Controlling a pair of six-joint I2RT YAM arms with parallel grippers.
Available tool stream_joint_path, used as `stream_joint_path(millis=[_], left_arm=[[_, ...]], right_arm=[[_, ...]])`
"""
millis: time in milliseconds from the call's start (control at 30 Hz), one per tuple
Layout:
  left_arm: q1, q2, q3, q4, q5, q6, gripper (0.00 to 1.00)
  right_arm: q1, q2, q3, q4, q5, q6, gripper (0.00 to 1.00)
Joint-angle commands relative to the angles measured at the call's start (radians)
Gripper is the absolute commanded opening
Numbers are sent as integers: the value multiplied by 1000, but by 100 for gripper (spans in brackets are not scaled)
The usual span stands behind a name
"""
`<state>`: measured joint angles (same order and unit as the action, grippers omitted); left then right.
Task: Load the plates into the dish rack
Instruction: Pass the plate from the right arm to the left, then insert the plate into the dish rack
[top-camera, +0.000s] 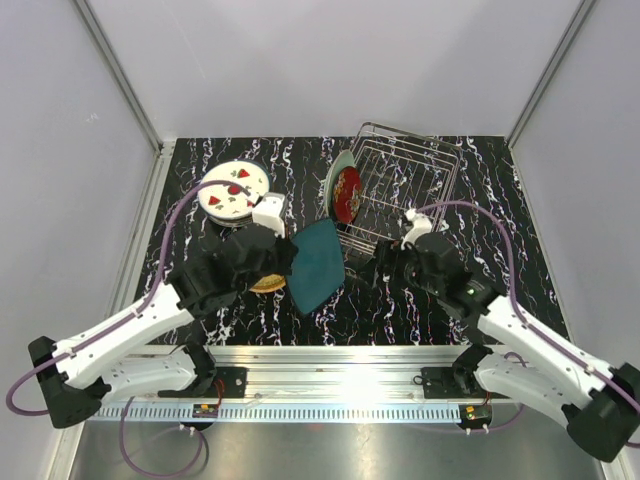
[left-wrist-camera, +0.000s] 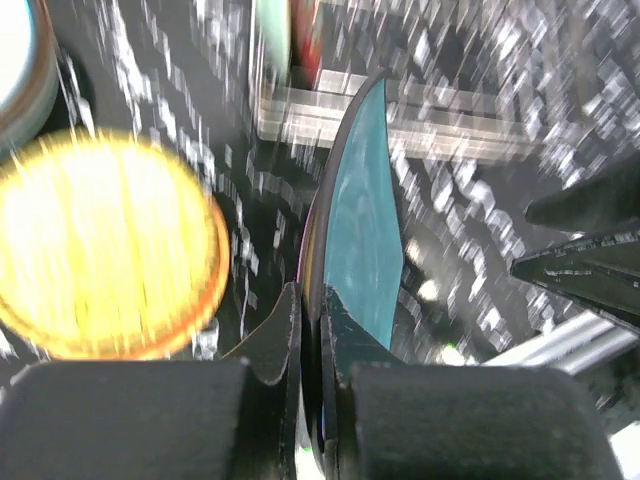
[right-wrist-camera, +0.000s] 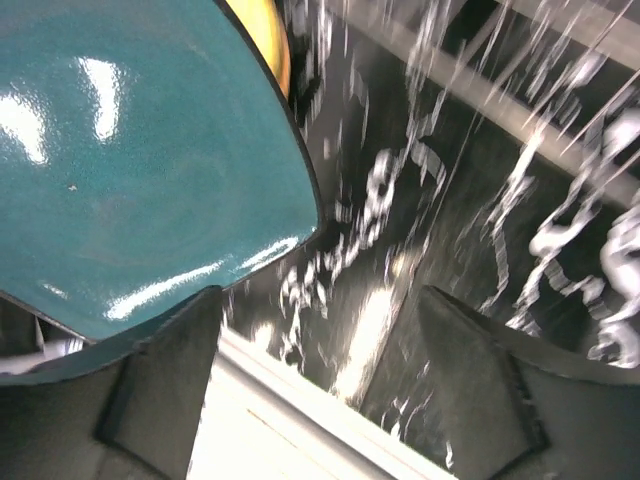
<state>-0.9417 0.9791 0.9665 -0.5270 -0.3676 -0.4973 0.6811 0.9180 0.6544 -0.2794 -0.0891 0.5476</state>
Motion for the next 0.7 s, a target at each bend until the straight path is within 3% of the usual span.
stream_joint_path(millis=[0, 67, 267, 300, 400, 633, 667], left_arm=[[-2, 30, 182, 143, -56, 97, 0], [-2, 67, 271, 145, -74, 149, 0], [-2, 297, 552, 144, -140, 319, 0], [-2, 326, 614, 147, -154, 338, 0], [-2, 446, 708, 153, -201, 411, 0], [1, 667, 909, 182, -298, 490, 0], [1, 715, 928, 186, -312, 514, 0]], right_arm=[[-6, -77, 118, -96, 195, -70, 83], [-6, -100, 145, -122, 280, -86, 77], [-6, -126, 189, -145, 420, -117, 30], [-6, -143, 179, -144, 431, -110, 15], [-8, -166, 148, -135, 465, -115, 3], [-9, -197, 110, -130, 557, -129, 0], [-9, -196, 110, -129, 568, -129, 13]])
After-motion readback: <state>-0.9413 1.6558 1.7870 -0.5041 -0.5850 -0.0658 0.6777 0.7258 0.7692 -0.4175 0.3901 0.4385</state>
